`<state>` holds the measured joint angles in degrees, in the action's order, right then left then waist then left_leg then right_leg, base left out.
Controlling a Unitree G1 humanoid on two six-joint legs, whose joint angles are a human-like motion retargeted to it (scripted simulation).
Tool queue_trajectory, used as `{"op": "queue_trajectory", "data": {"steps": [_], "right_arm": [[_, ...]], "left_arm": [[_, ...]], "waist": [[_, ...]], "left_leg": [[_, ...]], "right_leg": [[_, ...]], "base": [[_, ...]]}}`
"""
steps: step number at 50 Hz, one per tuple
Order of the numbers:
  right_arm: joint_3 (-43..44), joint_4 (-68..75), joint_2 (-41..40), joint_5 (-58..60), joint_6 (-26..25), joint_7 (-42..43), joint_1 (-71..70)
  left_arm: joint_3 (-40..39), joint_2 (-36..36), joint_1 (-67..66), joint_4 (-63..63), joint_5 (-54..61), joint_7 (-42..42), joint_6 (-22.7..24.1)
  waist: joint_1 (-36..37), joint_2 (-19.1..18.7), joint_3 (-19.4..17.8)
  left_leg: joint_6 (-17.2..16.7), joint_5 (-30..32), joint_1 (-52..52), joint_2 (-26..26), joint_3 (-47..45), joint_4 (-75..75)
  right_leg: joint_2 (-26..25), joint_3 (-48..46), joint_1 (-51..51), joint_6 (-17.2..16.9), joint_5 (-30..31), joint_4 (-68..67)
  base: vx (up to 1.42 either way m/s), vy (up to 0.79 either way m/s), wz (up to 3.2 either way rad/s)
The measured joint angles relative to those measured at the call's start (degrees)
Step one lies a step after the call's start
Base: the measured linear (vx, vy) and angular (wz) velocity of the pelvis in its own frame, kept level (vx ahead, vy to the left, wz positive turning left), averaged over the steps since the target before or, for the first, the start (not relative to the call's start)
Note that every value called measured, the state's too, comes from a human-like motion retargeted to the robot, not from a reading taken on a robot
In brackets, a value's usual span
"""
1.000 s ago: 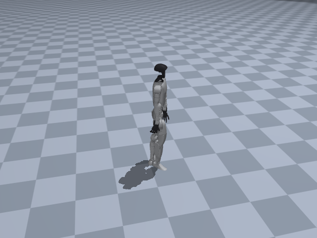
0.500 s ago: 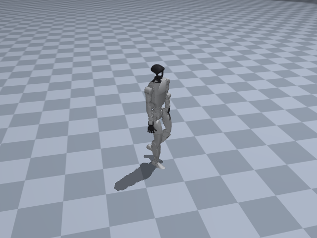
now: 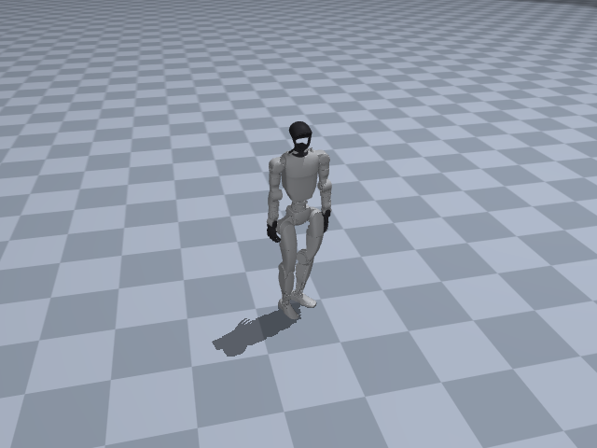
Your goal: In place motions
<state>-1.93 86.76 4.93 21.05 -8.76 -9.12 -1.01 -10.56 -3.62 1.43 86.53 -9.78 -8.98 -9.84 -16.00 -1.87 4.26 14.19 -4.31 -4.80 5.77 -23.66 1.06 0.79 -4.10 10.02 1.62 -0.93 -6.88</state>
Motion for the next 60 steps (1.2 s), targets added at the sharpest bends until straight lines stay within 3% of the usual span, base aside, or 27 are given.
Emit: {"op": "queue_trajectory", "data": {"steps": [12, 27, 40, 53, 60], "right_arm": [[-0.7, -2.9, -1.1, 6.3, 0.1, -1.6, 1.9], [1.0, -6.5, -2.3, 1.3, 1.3, -2.7, -0.2], [0.9, 0.1, -0.6, 2.0, -0.9, -0.7, 0.3], [1.3, 2.9, 0.9, 2.8, -1.9, -0.9, 1.5], [2.0, 0.5, 2.8, 3.9, -1.2, -2.1, 1.1]], "left_arm": [[-0.4, 0.7, 0.1, -0.2, 0.1, -2.9, 0.8], [-0.9, 0.2, -1.8, 3.4, -4.3, -2.8, 0.1], [-0.7, -0.1, -1.9, 1.0, -4.9, -3.5, 0.0], [0.7, 0.0, -0.5, -3.1, -5.0, -2.2, 0.7], [-0.1, -0.2, -0.9, -2.5, -3.8, -0.8, 0.8]], "waist": [[0.4, 0.4, 1.9], [-0.7, -0.3, 3.6], [-0.1, -2.0, 3.4], [4.1, -0.9, 1.3], [6.0, 1.5, 1.0]], "left_leg": [[-0.3, -1.4, 1.1, 0.8, 3.8, 1.9], [-1.5, -2.8, 1.9, 0.6, 3.7, 2.0], [-2.1, -3.3, 0.0, -0.2, 6.0, 3.4], [-2.2, 0.4, -6.6, 1.0, 14.6, 9.0], [-1.5, 2.2, -11.6, 5.1, 21.7, 12.1]], "right_leg": [[0.8, -3.0, -2.5, -0.1, 0.7, -0.1], [-0.4, -2.1, -3.7, -0.8, 2.1, 2.3], [-1.4, -4.3, -3.9, -0.7, 2.4, 3.2], [1.1, -16.7, -7.3, -0.4, 0.7, 4.6], [4.0, -30.2, -9.0, -1.5, -1.1, 5.7]], "base": [[0.16, -0.05, 0.24], [0.05, -0.06, -0.05], [-0.01, 0.0, 0.06], [-0.2, 0.07, 1.08], [-0.3, -0.03, 2.1]]}}
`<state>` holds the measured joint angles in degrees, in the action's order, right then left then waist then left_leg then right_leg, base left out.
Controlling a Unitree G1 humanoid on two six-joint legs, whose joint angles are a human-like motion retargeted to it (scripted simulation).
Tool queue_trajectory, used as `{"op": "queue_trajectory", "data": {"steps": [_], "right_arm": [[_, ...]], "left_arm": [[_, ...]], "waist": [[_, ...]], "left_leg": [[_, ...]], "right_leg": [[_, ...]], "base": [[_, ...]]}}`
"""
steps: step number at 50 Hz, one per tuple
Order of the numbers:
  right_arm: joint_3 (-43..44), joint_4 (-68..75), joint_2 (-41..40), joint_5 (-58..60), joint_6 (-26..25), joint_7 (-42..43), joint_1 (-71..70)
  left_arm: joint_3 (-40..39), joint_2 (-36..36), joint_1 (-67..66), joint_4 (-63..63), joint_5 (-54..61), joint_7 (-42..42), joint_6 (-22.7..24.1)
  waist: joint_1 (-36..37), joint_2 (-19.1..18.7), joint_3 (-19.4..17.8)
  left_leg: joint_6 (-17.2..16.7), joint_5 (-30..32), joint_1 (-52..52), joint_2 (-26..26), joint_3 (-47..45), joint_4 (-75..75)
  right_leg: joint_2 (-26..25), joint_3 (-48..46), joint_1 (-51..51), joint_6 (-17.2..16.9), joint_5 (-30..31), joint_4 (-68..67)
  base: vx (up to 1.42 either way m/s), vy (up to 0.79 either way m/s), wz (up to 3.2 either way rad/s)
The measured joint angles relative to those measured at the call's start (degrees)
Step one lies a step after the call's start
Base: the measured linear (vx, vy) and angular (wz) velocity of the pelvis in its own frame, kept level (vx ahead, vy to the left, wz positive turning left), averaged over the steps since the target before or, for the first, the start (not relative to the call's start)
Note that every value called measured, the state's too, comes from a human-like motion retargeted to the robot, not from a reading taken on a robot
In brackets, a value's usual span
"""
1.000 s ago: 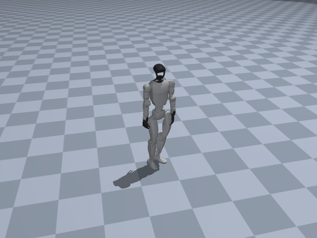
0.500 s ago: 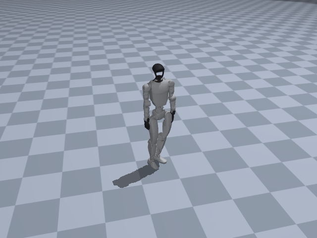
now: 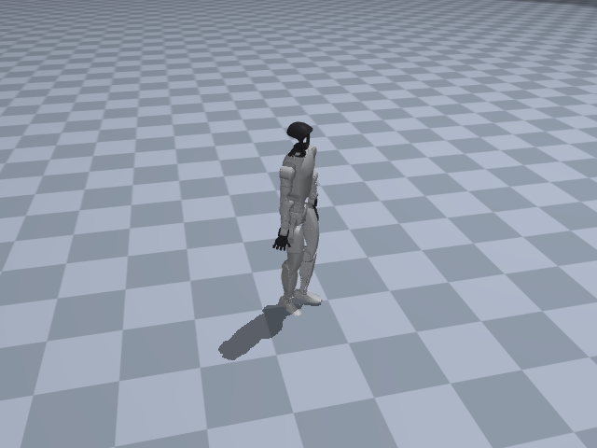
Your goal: In place motions
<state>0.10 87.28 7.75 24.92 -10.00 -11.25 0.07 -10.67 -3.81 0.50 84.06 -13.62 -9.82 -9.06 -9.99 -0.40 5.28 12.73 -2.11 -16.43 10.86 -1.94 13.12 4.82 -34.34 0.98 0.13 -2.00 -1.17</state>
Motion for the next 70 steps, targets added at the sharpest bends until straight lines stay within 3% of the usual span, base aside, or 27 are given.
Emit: {"op": "queue_trajectory", "data": {"steps": [5, 8, 13, 15, 19, 24, 35, 44, 48, 50, 52, 54, 57, 63, 66, 70], "right_arm": [[0.2, -1.1, 1.8, 0.6, -0.2, 0.8, -1.5], [0.5, -2.3, 2.4, 0.4, -0.3, 1.6, -2.4], [1.6, -4.3, 2.3, -2.4, 0.8, 2.3, -3.1], [2.0, -4.6, 2.1, -3.3, 0.9, 2.1, -3.4], [1.6, -4.6, 1.3, -4.4, 0.9, 1.8, -4.1], [-1.1, -4.5, -0.6, -4.5, 1.2, 1.2, -5.3], [-7.2, -6.9, -6.0, -1.3, 2.6, -1.5, -4.8], [-6.1, -4.9, -4.5, 1.4, 2.4, -1.3, -3.2], [-4.1, -3.4, -3.1, 1.2, 1.9, -0.6, -2.8], [-2.9, -3.4, -2.5, 0.4, 1.9, 0.0, -2.5], [-1.5, -3.6, -2.1, -1.1, 1.9, 0.7, -2.2], [-0.1, -3.5, -2.0, -3.3, 2.0, 1.3, -2.0], [1.0, -3.0, -2.6, -5.7, 2.0, 1.3, -1.9], [0.2, -2.9, -3.3, -5.1, 2.4, 1.3, 0.1], [0.0, -1.8, -3.3, -3.9, 2.3, 0.8, 1.3], [1.2, -0.3, -3.3, -1.4, 1.2, -1.6, 2.9]], "left_arm": [[-1.3, -0.6, -1.9, 3.0, 0.3, 3.0, 0.3], [-2.3, -1.1, -3.0, 6.2, -0.3, 3.3, -0.3], [-4.5, -1.0, -5.2, 9.5, -0.4, 2.8, -1.4], [-5.3, -0.3, -6.1, 9.6, 0.4, 2.6, -1.3], [-6.5, 1.7, -7.6, 8.6, 2.3, 3.2, -0.1], [-7.4, 4.2, -8.2, 6.6, 4.7, 5.2, 1.8], [-7.6, 4.3, -6.7, 3.9, 5.2, 4.9, 1.6], [-7.5, 2.1, -4.7, 1.6, 4.8, 5.2, 1.3], [-6.6, 1.8, -3.2, 2.8, 5.4, 5.2, 1.4], [-5.8, 1.5, -2.1, 3.8, 5.1, 4.7, 1.4], [-4.6, 0.9, -0.6, 4.9, 3.4, 2.9, 1.2], [-3.2, 0.0, 0.6, 5.2, 0.6, 0.3, 1.1], [-0.8, -1.2, 1.4, 4.4, -1.7, -1.5, 1.2], [2.0, -2.2, 1.9, 2.6, -2.8, -0.3, 1.6], [1.5, -2.0, 2.0, 2.4, -2.7, -0.6, 1.4], [0.4, -0.8, 1.8, 3.9, -2.8, -0.5, 0.8]], "waist": [[1.8, 1.5, 0.0], [0.4, 1.5, 0.9], [0.5, 1.4, 1.7], [1.2, 1.1, 1.9], [2.8, 1.0, 2.4], [5.4, 1.7, 2.0], [7.6, 3.3, 3.0], [8.4, 3.5, 4.6], [7.7, 1.5, 3.6], [6.5, -0.8, 2.9], [6.2, -3.4, 2.0], [3.6, -4.3, 1.2], [-0.9, -4.6, 0.0], [-6.9, -2.5, -1.4], [-7.4, 1.1, -2.3], [-2.5, 3.2, -1.3]], "left_leg": [[-0.2, -7.5, 0.1, -6.2, -18.7, 0.6], [-2.1, -10.9, 0.3, -10.3, -29.3, 2.2], [-7.3, -7.3, 2.5, -13.6, -39.6, 0.2], [-8.1, -5.0, 3.2, -12.7, -39.5, -2.4], [-4.5, -1.3, 2.2, -8.7, -34.5, -6.4], [-3.3, -0.5, 2.1, -6.9, -34.7, -7.7], [-2.8, -3.1, 2.4, -3.8, -32.3, -8.1], [-4.2, -6.2, 3.8, -2.2, -28.7, -9.2], [-4.5, -7.3, 5.3, -3.7, -26.5, -9.3], [-4.4, -7.7, 5.6, -5.9, -24.9, -8.6], [-4.1, -7.7, 5.3, -8.9, -24.2, -8.1], [-3.8, -7.3, 5.1, -9.4, -21.6, -8.2], [-3.2, -6.1, 4.6, -9.0, -18.3, -8.5], [-2.5, -5.4, 4.4, -5.6, -13.3, -7.5], [-2.1, -5.3, 6.6, -1.5, -11.6, -7.2], [-2.1, -4.6, 7.7, 0.6, -10.3, -7.3]], "right_leg": [[1.3, -6.4, -0.7, -0.5, -1.4, -0.2], [1.5, -10.7, -0.8, -1.0, -2.1, -0.1], [1.8, -15.2, -1.5, -1.7, -3.3, -0.3], [1.7, -16.6, -2.0, -2.1, -3.6, -0.2], [2.4, -18.2, -2.4, -2.9, -3.9, -0.2], [3.4, -18.3, -3.1, -3.5, -3.9, -0.2], [5.1, -18.9, -4.0, -5.1, -4.0, -0.3], [5.5, -21.5, -6.4, -6.7, -5.0, -2.4], [5.6, -22.9, -8.1, -4.9, -3.9, -7.5], [5.5, -21.2, -7.3, -1.5, -1.6, -12.7], [7.0, -13.5, -2.2, 3.2, -0.9, -23.7], [6.8, -3.7, 4.0, 2.1, -1.6, -32.1], [1.2, 9.1, 10.5, -1.3, -2.4, -34.2], [-3.3, 20.5, 12.8, -4.3, -3.9, -17.7], [-2.9, 25.7, 10.4, -4.0, 1.2, -8.5], [1.4, 16.1, 7.2, -5.3, -0.8, -7.2]], "base": [[-0.25, -0.04, 1.68], [-0.2, -0.05, 1.82], [-0.15, 0.0, 1.28], [-0.09, 0.04, 0.88], [-0.11, 0.08, 0.65], [-0.11, 0.09, 0.19], [-0.1, 0.08, 0.1], [-0.08, 0.09, 0.12], [-0.08, 0.17, 0.2], [-0.08, 0.11, 0.33], [-0.12, 0.07, 0.39], [-0.15, 0.01, 1.07], [-0.13, 0.01, 1.43], [-0.02, 0.02, 1.35], [0.17, 0.02, 1.1], [0.26, 0.03, 0.46]]}}
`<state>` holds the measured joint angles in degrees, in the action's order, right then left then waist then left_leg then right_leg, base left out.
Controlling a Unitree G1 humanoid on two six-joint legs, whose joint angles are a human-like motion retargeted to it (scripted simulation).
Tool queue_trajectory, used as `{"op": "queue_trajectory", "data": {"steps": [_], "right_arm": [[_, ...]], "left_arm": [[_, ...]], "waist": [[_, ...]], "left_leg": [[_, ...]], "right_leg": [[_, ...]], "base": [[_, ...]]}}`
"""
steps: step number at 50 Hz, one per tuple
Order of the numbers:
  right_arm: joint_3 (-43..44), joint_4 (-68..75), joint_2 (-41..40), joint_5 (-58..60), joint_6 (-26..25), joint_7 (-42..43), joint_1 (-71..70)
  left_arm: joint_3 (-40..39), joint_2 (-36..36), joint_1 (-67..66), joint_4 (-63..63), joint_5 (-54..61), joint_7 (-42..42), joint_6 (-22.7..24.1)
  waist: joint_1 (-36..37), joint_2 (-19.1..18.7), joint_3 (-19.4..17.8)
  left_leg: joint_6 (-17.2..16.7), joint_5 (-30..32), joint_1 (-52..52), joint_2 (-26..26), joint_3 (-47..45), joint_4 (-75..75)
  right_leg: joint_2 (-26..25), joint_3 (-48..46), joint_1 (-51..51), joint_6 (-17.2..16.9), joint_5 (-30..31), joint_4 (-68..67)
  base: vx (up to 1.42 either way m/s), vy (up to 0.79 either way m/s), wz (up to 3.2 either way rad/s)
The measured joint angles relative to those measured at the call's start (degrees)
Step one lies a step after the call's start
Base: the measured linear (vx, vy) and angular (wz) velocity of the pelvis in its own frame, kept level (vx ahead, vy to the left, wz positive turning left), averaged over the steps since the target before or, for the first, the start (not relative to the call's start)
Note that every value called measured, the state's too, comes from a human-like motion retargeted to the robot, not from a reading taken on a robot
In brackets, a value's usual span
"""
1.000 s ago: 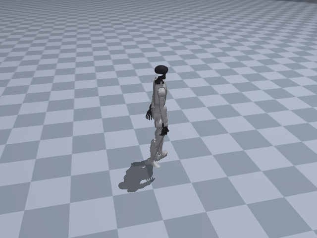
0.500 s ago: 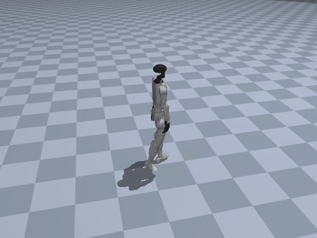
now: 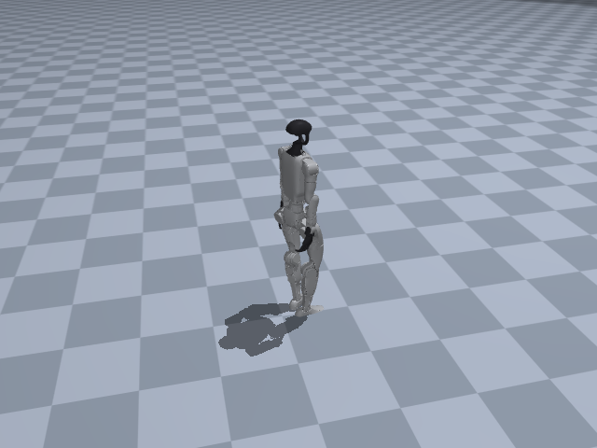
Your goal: In place motions
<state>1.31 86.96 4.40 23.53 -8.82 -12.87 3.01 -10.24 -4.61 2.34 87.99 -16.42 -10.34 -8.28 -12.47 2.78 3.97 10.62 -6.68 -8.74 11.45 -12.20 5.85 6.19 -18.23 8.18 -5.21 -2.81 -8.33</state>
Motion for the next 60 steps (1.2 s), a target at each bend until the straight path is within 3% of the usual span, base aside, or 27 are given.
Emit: {"op": "queue_trajectory", "data": {"steps": [2, 5, 10, 19, 30, 32, 35, 38, 42, 43, 45, 50, 55, 60], "right_arm": [[-0.1, -0.5, 0.0, 1.6, -0.6, 0.2, 0.0], [-1.4, -2.1, -0.1, 4.7, -0.7, 1.5, -1.0], [-3.3, -5.0, -0.2, 5.5, 0.0, 1.3, -2.1], [-3.1, -8.9, -2.3, -0.7, 1.1, -0.4, -4.4], [-5.7, -10.6, -1.9, 4.0, 2.1, -2.3, -4.9], [-5.7, -10.5, -1.5, 4.4, 2.0, -2.6, -5.0], [-4.8, -10.5, -0.8, 4.9, 1.9, -2.3, -5.0], [-4.8, -10.6, -0.2, 4.3, 1.9, -2.2, -5.1], [-4.9, -11.3, 0.7, 4.3, 1.4, -2.8, -7.1], [-5.1, -11.7, 0.8, 4.3, 1.3, -2.7, -7.4], [-5.1, -12.4, 0.8, 3.5, 1.5, -2.0, -7.6], [-6.2, -11.5, 0.9, 1.1, 1.9, -2.5, -8.8], [-5.6, -9.3, 1.9, 1.9, 0.9, -2.4, -9.3], [-3.4, -5.7, 4.2, 1.8, -0.7, 0.3, -10.1]], "left_arm": [[-0.2, 1.1, -0.5, 0.4, 2.1, 2.1, 0.0], [0.6, 1.4, -1.9, 0.5, 5.8, 4.0, 1.9], [-1.5, 1.8, -3.7, 3.3, 3.6, 7.1, 0.7], [-3.3, 0.5, -3.9, 4.6, 3.8, 2.9, -0.3], [-3.5, 0.6, -4.1, -0.9, 4.9, 1.8, 0.2], [-3.6, 0.9, -3.9, -1.3, 5.2, 2.0, 0.4], [-3.2, 1.4, -3.3, -0.9, 5.7, 2.6, 0.6], [-2.9, 1.7, -3.1, -0.1, 6.3, 2.7, 0.7], [-2.0, 1.8, -2.6, 0.7, 6.3, 2.4, 0.2], [-1.4, 1.5, -2.6, 1.1, 6.0, 2.3, 0.1], [0.8, 0.9, -2.7, 1.6, 5.1, 1.6, 0.2], [1.9, -1.1, -4.5, 0.8, 0.3, -1.0, 0.1], [-0.7, -0.8, -7.4, 1.9, -0.1, -1.1, -0.5], [-3.2, 0.8, -9.9, 1.5, 0.0, -2.5, -0.5]], "waist": [[4.3, 0.8, -0.2], [-0.6, 0.6, 0.1], [0.7, -1.7, 2.6], [2.2, -1.4, 2.9], [1.9, 0.6, 2.5], [3.4, 1.5, 1.9], [5.6, 2.5, 1.0], [6.4, 2.5, -0.8], [5.6, 1.2, -3.5], [4.8, 0.5, -3.7], [-3.5, -0.1, -3.1], [-5.5, -0.8, -3.7], [-3.2, -2.6, -3.1], [-0.7, -5.9, -2.4]], "left_leg": [[-0.4, 0.2, 0.9, -0.4, -2.2, -0.6], [-1.3, 0.6, 2.4, 0.0, 2.1, -0.9], [-0.9, 0.7, 0.5, -1.0, 0.0, -0.9], [-1.6, 0.6, 1.6, -1.4, 0.0, -1.8], [-2.8, -2.3, -0.7, -1.4, -0.9, 5.8], [-1.3, -2.0, -1.6, -0.6, 1.0, 8.1], [1.6, -0.5, -3.3, 2.5, 11.4, 10.9], [-0.3, 0.9, -1.5, 3.3, 18.3, 9.2], [3.5, -2.4, 0.0, -0.2, 1.7, 5.7], [2.9, -2.2, -0.2, -1.2, 0.3, 4.9], [0.4, -3.7, 1.4, -2.5, 2.5, 3.6], [-0.1, -6.1, 3.3, -5.0, -10.6, 0.8], [-2.7, -9.2, 6.0, -8.5, -25.7, -1.6], [-6.1, -11.9, 8.7, -10.3, -39.8, -4.5]], "right_leg": [[0.3, 2.4, -0.8, -0.3, -0.5, 0.3], [1.0, -4.4, -3.3, 0.0, -0.7, 2.7], [-0.9, -3.3, -3.1, -0.1, 0.0, 4.7], [-1.4, -4.3, -3.9, 0.5, -0.4, 5.3], [0.5, 1.2, -0.5, 0.4, -2.0, 0.5], [1.1, 4.3, 0.5, 0.3, -1.7, -0.5], [1.4, 9.6, 2.7, 0.2, -0.9, -1.9], [-0.1, 14.3, 3.7, 0.3, 0.4, -2.2], [-4.2, 22.2, 5.4, 0.6, 5.1, -1.3], [-5.6, 23.7, 6.1, 1.0, 5.8, -0.8], [-4.2, 20.7, 7.3, 0.8, 5.6, 0.0], [-4.8, 15.2, 10.3, 3.6, 3.2, 0.1], [-0.3, -8.7, 10.0, 6.6, -2.5, -1.3], [0.9, -34.9, 5.1, 10.0, -9.8, -4.1]], "base": [[0.13, 0.02, 0.21], [0.13, 0.01, 1.51], [0.15, 0.03, -0.03], [0.06, 0.02, 0.02], [0.04, 0.04, -0.28], [0.01, 0.13, -1.49], [-0.02, 0.14, -1.9], [0.08, 0.18, -2.06], [0.07, 0.12, -2.6], [0.1, 0.04, -1.84], [0.05, 0.01, -0.57], [0.14, -0.1, -2.86], [0.25, -0.19, -3.94], [0.27, -0.04, -3.87]]}}
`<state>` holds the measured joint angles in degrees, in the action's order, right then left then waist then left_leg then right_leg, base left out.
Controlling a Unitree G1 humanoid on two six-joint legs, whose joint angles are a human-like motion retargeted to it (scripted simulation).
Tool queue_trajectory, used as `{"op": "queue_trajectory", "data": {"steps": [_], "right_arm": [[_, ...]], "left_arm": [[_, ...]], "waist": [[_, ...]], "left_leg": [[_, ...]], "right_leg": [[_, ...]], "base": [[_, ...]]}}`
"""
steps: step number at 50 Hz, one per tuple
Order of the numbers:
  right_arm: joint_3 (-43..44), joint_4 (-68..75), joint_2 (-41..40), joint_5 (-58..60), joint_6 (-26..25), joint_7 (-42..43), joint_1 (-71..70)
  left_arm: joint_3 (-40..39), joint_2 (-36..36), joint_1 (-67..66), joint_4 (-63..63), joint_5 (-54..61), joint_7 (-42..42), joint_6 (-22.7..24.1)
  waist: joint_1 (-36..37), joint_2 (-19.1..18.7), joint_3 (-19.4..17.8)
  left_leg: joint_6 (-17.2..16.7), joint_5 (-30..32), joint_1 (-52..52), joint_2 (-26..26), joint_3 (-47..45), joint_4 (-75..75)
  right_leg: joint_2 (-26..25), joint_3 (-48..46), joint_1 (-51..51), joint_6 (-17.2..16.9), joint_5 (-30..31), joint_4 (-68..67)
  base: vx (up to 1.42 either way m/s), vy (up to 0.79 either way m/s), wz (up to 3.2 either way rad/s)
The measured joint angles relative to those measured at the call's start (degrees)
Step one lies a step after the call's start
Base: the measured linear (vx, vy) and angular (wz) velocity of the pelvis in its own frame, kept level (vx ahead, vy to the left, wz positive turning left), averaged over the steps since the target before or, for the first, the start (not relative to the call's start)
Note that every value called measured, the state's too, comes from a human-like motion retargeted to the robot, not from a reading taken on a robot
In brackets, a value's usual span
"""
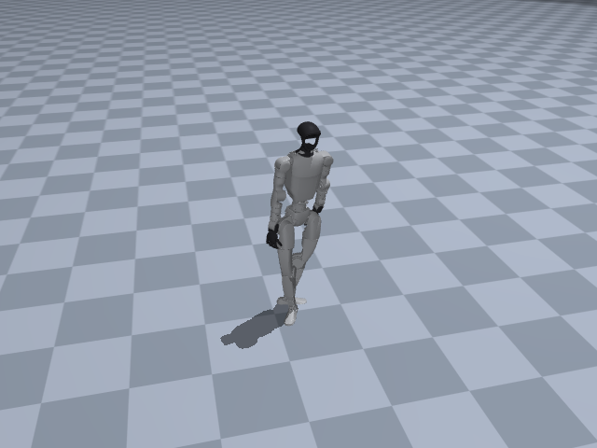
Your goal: In place motions
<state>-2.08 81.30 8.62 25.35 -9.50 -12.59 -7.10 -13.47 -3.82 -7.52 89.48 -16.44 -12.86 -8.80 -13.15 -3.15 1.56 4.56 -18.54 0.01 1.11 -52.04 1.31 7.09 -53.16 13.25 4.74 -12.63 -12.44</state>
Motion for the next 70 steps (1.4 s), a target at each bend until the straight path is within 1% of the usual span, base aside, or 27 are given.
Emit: {"op": "queue_trajectory", "data": {"steps": [3, 5, 7, 9, 11, 14, 17, 21, 27, 30, 32, 35, 37, 38, 40, 42, 45, 47, 50, 55, 57, 58, 60, 62, 63, 65, 70], "right_arm": [[2.9, 2.2, 1.6, -1.3, -1.1, 1.6, 0.8], [5.5, 4.3, 2.8, -3.2, -1.7, 3.2, 1.4], [8.0, 6.6, 3.7, -5.8, -2.2, 4.8, 2.2], [10.1, 8.1, 4.2, -7.8, -2.5, 6.2, 3.1], [12.3, 9.2, 4.2, -9.4, -2.7, 7.3, 4.4], [15.4, 9.9, 3.7, -11.6, -2.7, 7.2, 7.9], [17.6, 9.9, 2.8, -12.7, -2.8, 5.6, 11.1], [19.6, 9.9, 1.0, -13.2, -3.1, 4.7, 13.0], [18.6, 5.0, -1.6, -13.0, -2.3, 4.3, 10.8], [15.6, 0.8, -2.9, -11.9, -2.1, 3.8, 8.3], [13.7, -1.6, -3.7, -11.3, -1.7, 3.3, 7.2], [9.6, -5.3, -5.3, -10.0, -0.5, 1.6, 4.6], [7.1, -7.1, -6.0, -8.5, 0.0, 0.0, 3.1], [5.7, -7.9, -6.2, -7.7, 0.2, -0.7, 2.4], [2.8, -9.4, -6.5, -6.3, 0.6, -1.6, 0.9], [0.6, -10.7, -6.6, -5.2, 0.9, -2.0, -0.3], [-2.8, -12.1, -6.9, -4.3, 1.7, -1.9, -1.9], [-3.9, -12.1, -7.2, -4.1, 2.0, -2.2, -2.2], [-4.1, -11.0, -7.0, -3.8, 2.0, -2.5, -2.0], [-1.9, -5.7, -5.7, -3.0, 1.3, -1.3, -0.3], [-0.3, -2.4, -4.7, -2.6, 0.3, -0.7, 0.8], [0.6, -0.3, -4.0, -2.3, -0.5, -0.4, 1.6], [1.9, 2.8, -3.0, -2.0, -1.7, 0.2, 2.4], [3.3, 6.0, -1.6, -1.6, -3.5, 0.9, 3.9], [3.8, 7.0, -1.2, -1.2, -4.1, 1.3, 4.1], [6.1, 8.3, -0.9, -1.3, -5.4, 3.7, 5.5], [10.3, 8.6, 0.4, -7.4, -2.5, 5.6, 8.6]], "left_arm": [[-0.2, 0.6, -0.2, 0.0, -1.1, 0.4, -0.5], [0.1, 0.7, 0.6, 0.2, -1.9, 1.1, -1.1], [0.9, 0.5, 1.9, -0.2, -1.8, 1.7, -1.5], [1.8, 0.2, 3.1, -0.9, -0.9, 2.0, -1.5], [2.9, -0.3, 4.7, -1.6, 0.0, 1.8, -1.6], [4.0, -0.6, 8.4, -2.9, 0.3, 1.5, -2.1], [4.2, 0.1, 10.9, -5.7, 1.3, 2.0, -1.8], [4.9, 1.1, 11.2, -10.1, 4.0, 1.1, 1.0], [5.1, 1.9, 10.7, -8.9, 4.8, 0.3, 1.2], [4.0, 1.4, 9.9, -6.3, 2.8, -0.6, 0.8], [3.3, 1.0, 9.0, -4.6, 1.5, 0.2, 0.6], [2.4, 0.4, 6.5, -2.3, 0.6, 2.9, 0.1], [1.9, 0.1, 4.8, -1.7, 1.3, 3.9, 0.0], [1.4, 0.0, 4.3, -1.4, 1.6, 4.1, -0.1], [0.0, 0.5, 3.4, -0.9, 2.5, 4.4, -0.4], [-1.2, 1.0, 3.4, -0.9, 3.8, 4.5, -0.6], [-2.6, 1.9, 3.4, -1.8, 6.3, 4.4, -0.4], [-2.6, 2.0, 3.7, -2.7, 6.6, 4.3, -0.3], [-1.6, 2.2, 4.6, -3.9, 6.0, 4.6, -0.3], [0.2, 2.1, 6.3, -5.7, 5.0, 5.1, -0.1], [0.6, 2.0, 6.6, -6.6, 4.8, 4.8, 0.1], [0.8, 2.0, 6.6, -7.0, 4.9, 4.8, 0.2], [0.9, 2.0, 6.6, -7.4, 5.1, 4.8, 0.3], [0.2, 2.1, 6.3, -7.3, 5.0, 4.5, 0.5], [-0.3, 2.2, 6.2, -7.0, 4.8, 4.0, 0.4], [-1.0, 2.2, 6.6, -5.6, 4.5, 3.2, 0.1], [0.9, 0.9, 7.1, -5.2, 3.3, 2.8, 0.3]], "waist": [[-0.3, -1.9, 1.5], [-0.5, -2.5, 2.8], [-0.8, -2.5, 3.2], [-2.2, -3.3, 2.8], [-5.0, -4.9, 2.4], [-8.3, -7.8, 2.5], [-8.3, -9.3, 3.0], [-6.9, -10.3, 4.4], [-7.2, -12.4, 5.6], [-8.1, -11.4, 6.1], [-8.0, -9.0, 7.1], [-6.8, -2.6, 9.3], [-5.8, -0.3, 10.0], [-5.4, 0.1, 10.2], [-3.4, 1.8, 9.6], [-1.8, 3.3, 8.1], [-0.1, 6.1, 5.1], [0.8, 6.7, 3.2], [1.3, 6.8, 1.4], [2.1, 5.4, 0.1], [2.3, 4.5, 0.2], [2.4, 4.2, 0.2], [2.9, 4.3, 0.2], [1.4, 4.2, 2.4], [0.6, 3.4, 3.5], [-1.0, 2.2, 5.5], [-0.9, 1.2, 5.2]], "left_leg": [[-2.2, -1.1, 0.3, -0.7, -5.0, 0.1], [-3.4, -1.7, -0.1, -0.6, -6.8, 0.6], [-4.2, -2.1, 0.0, -0.2, -8.4, 1.1], [-4.8, -2.1, 0.4, -0.8, -8.9, 1.4], [-5.0, -2.0, 0.4, -1.8, -8.0, 1.7], [-5.4, -1.6, 0.0, -3.3, -7.5, 1.6], [-5.9, -1.0, 0.0, -4.2, -8.1, 1.6], [-7.0, -0.4, 0.4, -4.7, -9.0, 1.6], [-8.6, 2.1, 1.1, -6.1, -11.2, 3.3], [-7.8, 5.9, 1.8, -6.8, -12.9, 7.2], [-5.5, 8.9, 1.6, -7.2, -12.6, 12.3], [4.5, 13.0, -2.6, -9.4, -6.1, 29.9], [10.4, 14.2, -8.1, -11.0, 3.0, 41.4], [10.3, 15.1, -10.5, -10.6, 7.5, 44.7], [8.6, 16.5, -15.3, -5.8, 18.2, 48.2], [7.7, 17.1, -17.9, -1.4, 24.0, 48.9], [10.2, 16.7, -18.7, 0.2, 25.5, 47.7], [10.4, 15.5, -18.4, -0.3, 26.3, 45.3], [10.1, 14.2, -19.6, 2.9, 30.6, 38.8], [5.5, 14.1, -19.0, 7.6, 42.8, 25.1], [4.3, 14.5, -17.4, 8.0, 46.7, 17.8], [3.9, 15.3, -16.1, 7.5, 47.3, 13.4], [6.5, 22.8, -14.1, 7.1, 45.2, 7.7], [6.2, 18.9, -12.2, 7.5, 41.7, 5.4], [5.8, 19.2, -12.2, 5.5, 36.5, 5.4], [6.2, 19.5, -11.7, 5.2, 36.3, 2.9], [7.0, 17.7, -7.4, 5.8, 34.3, -0.2]], "right_leg": [[0.3, -15.1, -4.2, -2.1, 1.3, 1.0], [-0.1, -18.4, -4.5, -2.7, 5.5, 2.9], [-0.5, -14.6, -3.1, -1.9, 11.8, 4.2], [-1.7, -12.6, -2.8, 0.7, 14.3, 5.4], [-3.0, -13.9, -3.3, 1.3, 14.3, 7.1], [-4.5, -15.5, -3.6, 0.1, 14.1, 7.8], [-4.7, -15.3, -3.4, -0.6, 13.7, 7.4], [-5.4, -13.7, -2.9, -0.9, 12.5, 7.1], [-6.1, -8.9, -0.8, -0.7, 11.3, 5.5], [-5.1, -4.8, 0.2, -1.0, 10.9, 5.0], [-3.2, -1.8, 0.7, -1.3, 11.0, 5.2], [1.7, 5.6, 1.7, -1.6, 11.5, 5.5], [2.6, 9.7, 2.4, -1.6, 11.6, 5.7], [2.3, 11.3, 2.7, -1.5, 11.8, 6.1], [1.8, 16.1, 2.8, -1.3, 12.3, 6.8], [1.7, 20.3, 2.4, -1.1, 12.7, 7.1], [1.9, 27.0, 1.4, -1.0, 13.4, 6.8], [0.9, 30.2, 0.1, -0.8, 13.7, 6.7], [0.6, 32.5, -1.4, -1.2, 15.1, 7.3], [-1.8, 34.8, -3.9, -1.5, 16.1, 9.0], [-3.0, 35.7, -4.9, -1.8, 16.0, 9.5], [-3.6, 36.3, -5.8, -1.8, 15.8, 9.7], [-4.0, 37.8, -7.1, -1.9, 15.5, 10.0], [-3.5, 40.1, -7.1, -2.4, 14.8, 9.6], [-3.8, 40.2, -6.6, -2.5, 14.5, 9.4], [-4.1, 39.9, -6.0, -2.4, 14.0, 9.1], [-5.2, 42.5, -7.9, -2.4, 13.1, 8.7]], "base": [[0.42, -0.07, -2.56], [0.36, -0.01, -1.73], [0.31, 0.0, -1.22], [0.25, 0.0, -0.52], [0.21, 0.02, 0.37], [0.24, 0.06, 0.45], [0.26, 0.09, -0.07], [0.3, 0.09, -0.34], [0.28, 0.13, -0.66], [0.29, 0.12, -0.94], [0.31, 0.08, -1.06], [0.33, 0.07, -1.39], [0.3, 0.1, -1.46], [0.25, 0.15, -1.61], [0.19, 0.2, -1.92], [0.12, 0.25, -2.0], [0.12, 0.26, -1.98], [0.17, 0.22, -1.65], [0.11, 0.27, -1.22], [0.12, 0.21, -0.96], [0.18, 0.21, -0.95], [0.19, 0.18, -1.04], [0.17, 0.11, -0.95], [0.2, 0.09, -0.72], [0.14, 0.12, -0.58], [0.08, 0.16, -0.72], [0.04, 0.14, -0.65]]}}
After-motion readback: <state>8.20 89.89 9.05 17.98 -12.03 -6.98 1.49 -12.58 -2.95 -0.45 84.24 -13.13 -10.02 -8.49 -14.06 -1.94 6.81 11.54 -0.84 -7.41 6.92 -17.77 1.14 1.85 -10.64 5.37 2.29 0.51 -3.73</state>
